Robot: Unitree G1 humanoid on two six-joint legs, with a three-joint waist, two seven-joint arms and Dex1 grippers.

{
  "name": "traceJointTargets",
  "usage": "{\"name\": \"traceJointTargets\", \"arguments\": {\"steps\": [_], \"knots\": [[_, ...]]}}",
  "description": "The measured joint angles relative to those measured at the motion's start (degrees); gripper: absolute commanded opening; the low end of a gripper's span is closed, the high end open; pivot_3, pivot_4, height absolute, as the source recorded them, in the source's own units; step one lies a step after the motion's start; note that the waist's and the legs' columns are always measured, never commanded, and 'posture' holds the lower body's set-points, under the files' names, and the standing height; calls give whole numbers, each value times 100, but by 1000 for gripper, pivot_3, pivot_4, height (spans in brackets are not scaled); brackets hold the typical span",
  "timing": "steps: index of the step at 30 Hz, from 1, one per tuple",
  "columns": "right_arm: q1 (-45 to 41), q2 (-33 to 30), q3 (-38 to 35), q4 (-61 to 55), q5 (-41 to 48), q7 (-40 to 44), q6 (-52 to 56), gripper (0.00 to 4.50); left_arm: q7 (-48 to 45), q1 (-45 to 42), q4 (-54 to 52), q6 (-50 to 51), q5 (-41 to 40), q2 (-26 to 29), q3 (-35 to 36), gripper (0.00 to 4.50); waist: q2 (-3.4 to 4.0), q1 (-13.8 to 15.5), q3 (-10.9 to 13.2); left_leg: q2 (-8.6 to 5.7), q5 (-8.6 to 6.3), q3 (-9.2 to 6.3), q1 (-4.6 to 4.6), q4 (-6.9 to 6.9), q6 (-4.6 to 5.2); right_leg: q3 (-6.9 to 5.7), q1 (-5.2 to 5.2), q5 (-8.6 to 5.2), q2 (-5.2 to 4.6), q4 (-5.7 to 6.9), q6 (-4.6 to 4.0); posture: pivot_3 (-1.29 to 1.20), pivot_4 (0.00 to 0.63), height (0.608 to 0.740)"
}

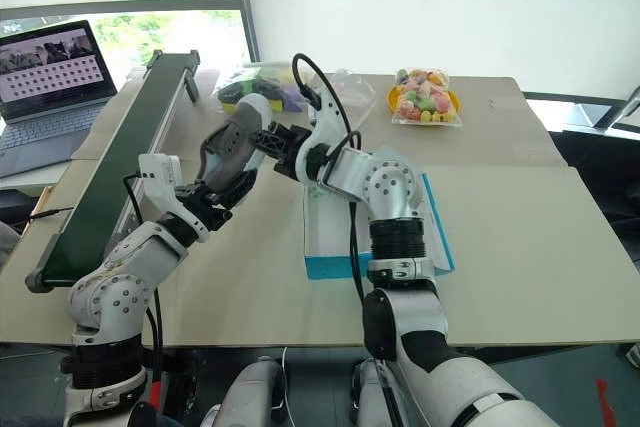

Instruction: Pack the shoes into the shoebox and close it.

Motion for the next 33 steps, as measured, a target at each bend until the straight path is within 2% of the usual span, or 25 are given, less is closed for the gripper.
{"name": "traceJointTargets", "arguments": {"steps": [2, 4, 5, 7, 13, 17, 21, 25, 28, 33], "knots": [[0, 0, 27, 0, 21, -39, -11, 292, -34, -3, -6, -50, 111, 104, -73, 2595, 0, 0, 0, 0, -1, 0, 0, -1, -1, 0, 0, 0, 0, -1, 0, 0, 150, 681], [0, 0, 49, -10, 50, -71, -41, 288, -81, -2, -5, -132, 215, 142, -128, 3554, 1, 2, 0, 0, -1, 0, 0, -2, -1, 0, 0, 0, 0, -3, 0, 0, 150, 681], [0, 0, 67, -31, 54, -86, -54, 288, -100, -1, -5, -137, 224, 144, -150, 3673, 1, 1, 1, 0, -1, 0, -1, -2, -1, 0, 0, 0, 0, -4, 0, 0, 150, 681], [0, 0, 123, -98, 83, -143, -81, 288, -171, 6, -2, -140, 262, 169, -218, 4426, 1, 5, 1, 0, -1, 0, -1, -3, -2, 0, 0, 0, 0, -8, 0, 0, 150, 681], [-26, -36, 151, -80, -153, -442, -437, 288, -328, 130, -13, -241, 518, 242, -467, 4477, 2, 3, 1, 0, 0, 2, -4, -12, 0, -1, 0, 1, 0, -24, 2, 0, 150, 681], [-276, -288, 8, -17, -355, -611, -518, 288, -545, 352, -38, -294, 642, 322, -720, 4477, 7, 20, 4, -2, 4, 0, -9, -16, 8, -3, 0, 1, 1, -31, 2, 0, 150, 681], [-328, -988, -181, -31, -436, -791, -214, 288, -649, 438, -106, -354, 706, 334, -794, 4477, 11, 72, 7, -10, -1, 1, -14, -15, -1, 0, 3, 2, -4, -42, 2, 0, 150, 681], [-318, -1982, -79, -144, -610, -692, 686, 288, -782, 554, -132, -357, 802, 407, -963, 4477, 24, 61, 15, -11, 5, 2, -17, -18, 11, 1, 0, 3, -4, -44, 4, 0, 150, 681], [-296, -2632, 122, -422, -641, -432, 1496, 288, -1089, 654, -250, -405, 966, 714, -1168, 4477, 33, 44, 20, -6, 8, 2, -14, -30, 15, 1, -6, 0, 1, -42, 1, 0, 150, 681], [-26, -3049, 377, -811, -695, -104, 2630, 288, -1699, 791, -362, -630, 1148, 1203, -1401, 4477, 35, -14, 20, 2, 8, 2, -2, -37, 17, 2, -5, -2, 10, -39, -3, 0, 150, 681]]}}
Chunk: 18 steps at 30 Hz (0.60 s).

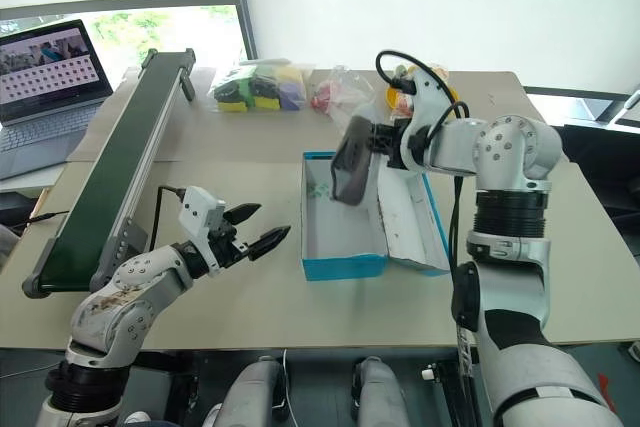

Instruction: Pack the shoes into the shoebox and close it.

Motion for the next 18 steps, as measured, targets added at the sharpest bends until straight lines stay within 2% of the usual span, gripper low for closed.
{"name": "traceJointTargets", "arguments": {"steps": [5, 12, 14, 15, 17, 18], "knots": [[578, 99, 384, -238, -301, 170, 391, 288, -258, 1, 0, -149, 142, 133, -26, 4477, 8, 32, 5, -6, -4, 2, -1, 10, -7, 2, 2, 2, -9, -1, 3, 0, 150, 681], [666, 255, 647, -281, -815, 384, 371, 288, -305, -6, -1, -185, 203, 125, -26, 4477, 8, 59, 5, -6, -7, 1, -1, 11, -12, 0, 3, 4, -9, -2, 6, 0, 150, 681], [691, 321, 660, -242, -946, 405, 367, 1230, -304, -5, -2, -185, 206, 120, -26, 4500, 8, 66, 5, -6, -1, 1, -2, 8, -2, 0, 3, 3, -9, -2, 6, 0, 150, 681], [692, 383, 640, -226, -1016, 410, 359, 1373, -302, -5, -4, -185, 212, 120, -26, 4500, 8, 68, 5, -6, -1, 1, -2, 8, -1, 0, 3, 3, -8, -2, 6, 0, 150, 681], [691, 532, 586, -194, -1112, 421, 327, 2196, -298, -5, -26, -188, 229, 117, -25, 4500, 8, 70, 5, -6, 0, 2, -2, 8, -1, 1, 3, 3, -8, -3, 6, 0, 150, 681], [689, 585, 566, -187, -1144, 433, 324, 2437, -293, -2, -37, -196, 233, 117, -24, 4500, 8, 70, 5, -6, 0, 2, -2, 9, -1, 1, 4, 4, -8, -3, 6, 0, 150, 681]]}}
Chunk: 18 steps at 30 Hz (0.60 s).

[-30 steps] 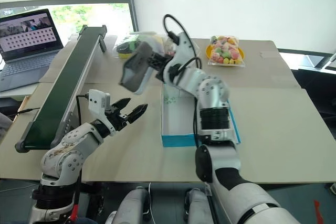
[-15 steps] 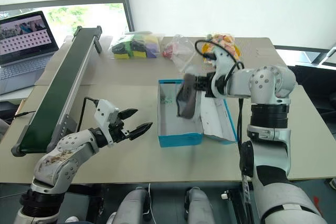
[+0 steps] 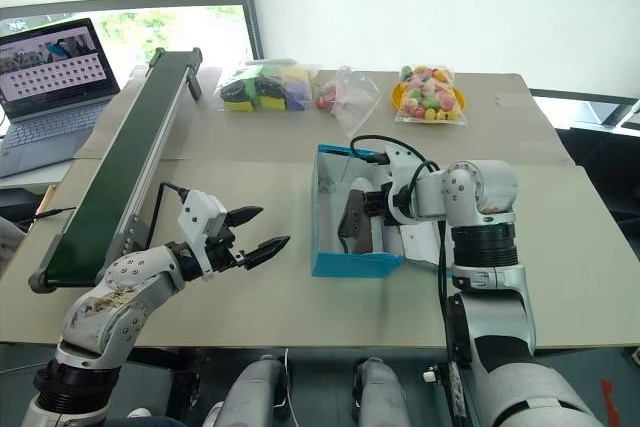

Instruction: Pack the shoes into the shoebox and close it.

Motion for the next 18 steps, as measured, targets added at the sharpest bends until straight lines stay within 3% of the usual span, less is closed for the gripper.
{"name": "traceJointTargets", "arguments": {"steps": [4, 11, 14, 18], "knots": [[-95, 217, -120, 3, -166, 34, 0, 3799, 59, 64, -23, -18, 14, 1, 57, 4500, 0, 1, 0, 1, 0, 0, 0, 1, -1, 0, 0, 1, 0, 0, 1, 0, 150, 681], [-456, 245, -111, -500, -578, 34, -458, 3799, 776, -34, 167, -22, 66, -261, 897, 4500, 4, 7, 2, 1, -6, -3, 0, 1, -11, -2, -1, 1, 2, 2, 1, 0, 150, 681], [-454, 29, 324, -1052, -867, 296, -1381, 3799, 1811, -467, 549, -30, 193, -646, 1679, 4500, 2, 6, 1, 1, 0, -3, -1, 2, 0, -2, 1, 1, 3, -2, 3, 0, 150, 681], [51, -14, 815, -1900, -925, 1266, -2846, 3799, 2609, -633, 1015, -150, 275, -797, 2459, 4500, -5, -47, -3, 2, -1, -1, 3, -2, 4, 1, 5, -3, 5, -3, 6, 0, 150, 681]]}}
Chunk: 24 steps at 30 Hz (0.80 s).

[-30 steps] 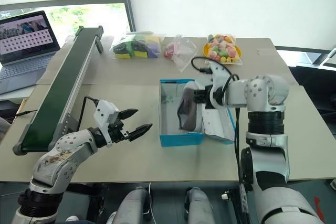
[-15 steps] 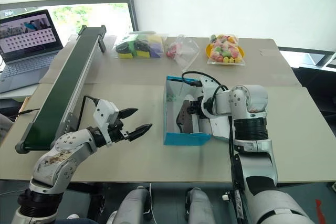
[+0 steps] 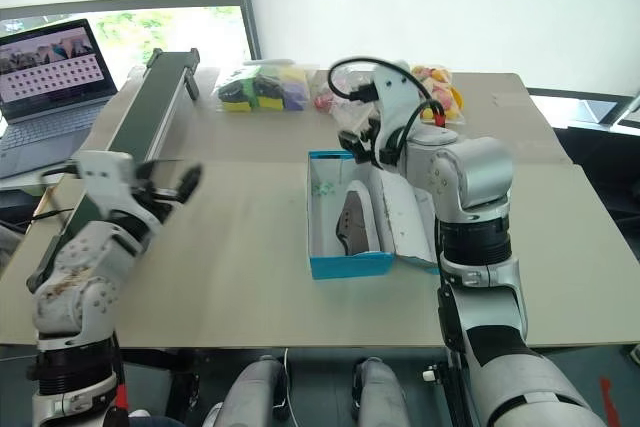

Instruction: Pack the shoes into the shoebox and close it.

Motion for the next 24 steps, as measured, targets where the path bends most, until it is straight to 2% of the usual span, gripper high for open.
{"name": "traceJointTargets", "arguments": {"steps": [5, 9, 11, 16, 24], "knots": [[1085, 24, 1003, -832, 394, 1799, -1198, 3799, 305, 17, 499, 3, -2, -42, 406, 4500, 0, 5, 0, 1, 0, -1, -2, 7, 0, -1, 1, -1, 0, 1, 0, 0, 150, 681], [1337, -77, 1536, -916, 296, 2686, -1914, 3799, 288, 11, 807, 13, -17, 133, 527, 4500, -1, 42, 0, 3, -27, -3, 3, 17, -46, -4, 6, -1, -2, 1, -3, 0, 150, 681], [1411, -38, 1591, -852, 266, 2825, -2059, 3799, 251, 12, 896, 13, -16, 213, 526, 4500, -5, 58, -3, 3, -28, -3, 6, 17, -49, -6, 8, -14, -6, 0, -26, 0, 150, 681], [1433, 105, 1632, -536, 60, 2875, -2274, 3799, 228, 12, 912, 29, -18, 261, 521, 4500, -9, 59, -5, 3, -28, -1, 6, 15, -50, -7, 5, -2, -9, 3, -15, 0, 150, 681], [1466, 248, 1754, 189, -765, 2420, -2604, 3799, 282, 87, 910, 174, -17, 275, 521, 4500, -10, 56, -5, 0, -16, 4, 3, 13, -32, -3, 4, 7, -7, 3, -1, 0, 150, 681]]}}
